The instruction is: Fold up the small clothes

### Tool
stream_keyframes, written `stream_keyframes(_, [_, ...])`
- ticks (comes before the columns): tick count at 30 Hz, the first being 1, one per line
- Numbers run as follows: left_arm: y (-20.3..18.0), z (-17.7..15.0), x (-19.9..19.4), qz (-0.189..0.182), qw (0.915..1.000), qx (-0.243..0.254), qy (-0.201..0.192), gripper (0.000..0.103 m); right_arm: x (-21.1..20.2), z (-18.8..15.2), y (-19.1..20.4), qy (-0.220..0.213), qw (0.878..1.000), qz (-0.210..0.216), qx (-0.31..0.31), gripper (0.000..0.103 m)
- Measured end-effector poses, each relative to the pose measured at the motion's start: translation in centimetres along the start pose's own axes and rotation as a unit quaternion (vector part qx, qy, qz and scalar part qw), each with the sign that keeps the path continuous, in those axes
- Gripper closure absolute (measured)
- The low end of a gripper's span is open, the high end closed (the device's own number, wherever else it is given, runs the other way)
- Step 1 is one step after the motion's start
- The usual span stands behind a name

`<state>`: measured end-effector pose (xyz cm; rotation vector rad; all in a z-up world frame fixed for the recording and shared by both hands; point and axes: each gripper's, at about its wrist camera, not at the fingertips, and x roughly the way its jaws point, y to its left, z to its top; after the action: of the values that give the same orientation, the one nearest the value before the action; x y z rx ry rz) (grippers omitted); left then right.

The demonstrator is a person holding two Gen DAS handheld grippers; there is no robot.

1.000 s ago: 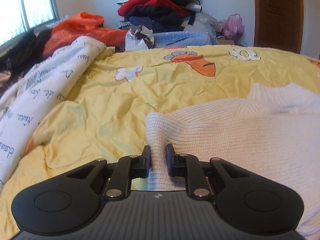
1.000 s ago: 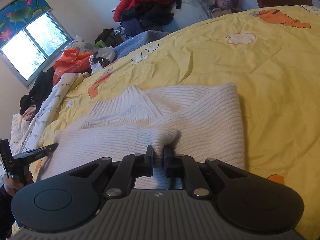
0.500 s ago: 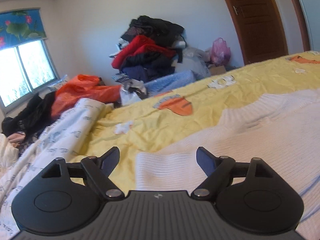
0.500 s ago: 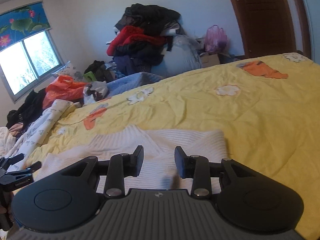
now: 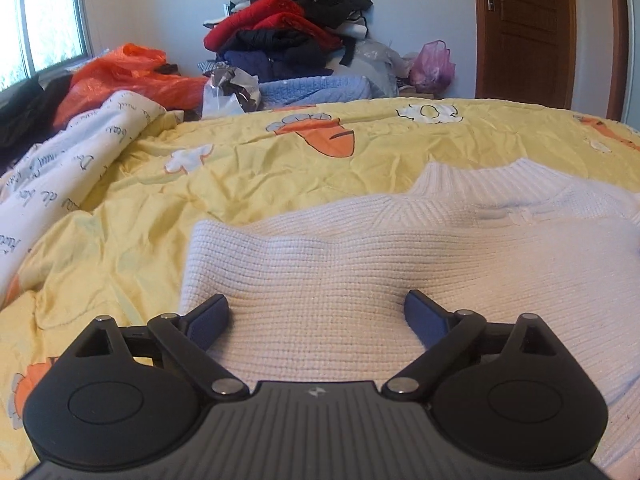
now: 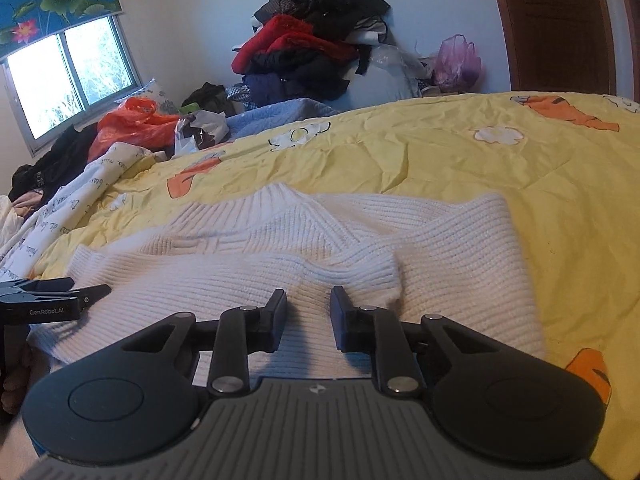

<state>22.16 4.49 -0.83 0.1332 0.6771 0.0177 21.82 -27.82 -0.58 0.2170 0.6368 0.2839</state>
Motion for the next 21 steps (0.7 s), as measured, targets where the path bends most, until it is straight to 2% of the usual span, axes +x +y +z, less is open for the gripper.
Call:
stream_keyframes(3, [-0.6,-0.5,-2.8,0.040,0.9990,0.008,-0.016,0.008,-1.1,0.0,1.3,-0.002,1.000,-0.028,-0.009,0.072])
stream_keyframes(5, [-0.3,-1.2,-5.6,0.006,0.9998,-0.005,-0.017,0.008,-3.1,-0.3,2.3,-0.002,1.000,-0.019,0.002,0.070])
stream_keyframes(7, [0.1,-2.5,-8.2,-0.054,0.9975,-0.040,-0.020,0.008,-4.9,-1.1,3.1,-0.009,1.000,-0.002,-0.009,0.068])
stream_keyframes(8, [-0.1,-3.2,-8.8,-0.072,0.9963,-0.044,-0.017,0.008,-5.6,-1.7,3.5,-0.010,1.000,-0.003,-0.015,0.068])
stream_keyframes(9, [-0.7,-3.8,-9.0,-0.078,0.9963,-0.036,-0.008,0.008,-5.8,-2.2,3.6,-0.006,1.000,-0.009,-0.019,0.067])
stream_keyframes(11, [-2.2,-4.9,-8.2,-0.055,0.9984,0.006,0.008,0.007,-5.0,-3.6,3.6,0.023,0.999,-0.032,-0.031,0.066])
stream_keyframes(12, [-2.4,-5.2,-8.0,-0.052,0.9986,0.011,0.001,0.006,-5.2,-4.2,3.5,0.005,0.999,-0.031,-0.042,0.066])
stream_keyframes(16, [-1.6,-4.2,-9.3,-0.051,0.9984,-0.013,0.022,0.006,-5.9,-3.5,3.9,0.021,0.998,-0.046,-0.033,0.063])
stream_keyframes(18, [-0.9,-4.5,-11.4,-0.068,0.9973,-0.022,0.020,0.006,-7.4,-3.4,4.6,0.021,0.998,-0.050,-0.041,0.057])
stream_keyframes(20, [-0.2,-5.7,-13.4,-0.102,0.9939,-0.037,0.017,0.006,-9.6,-4.2,5.1,0.011,0.998,-0.033,-0.046,0.052])
stream_keyframes(21, [-0.1,-6.4,-14.0,-0.116,0.9921,-0.042,0.025,0.006,-10.3,-4.7,5.4,0.011,0.998,-0.026,-0.049,0.046])
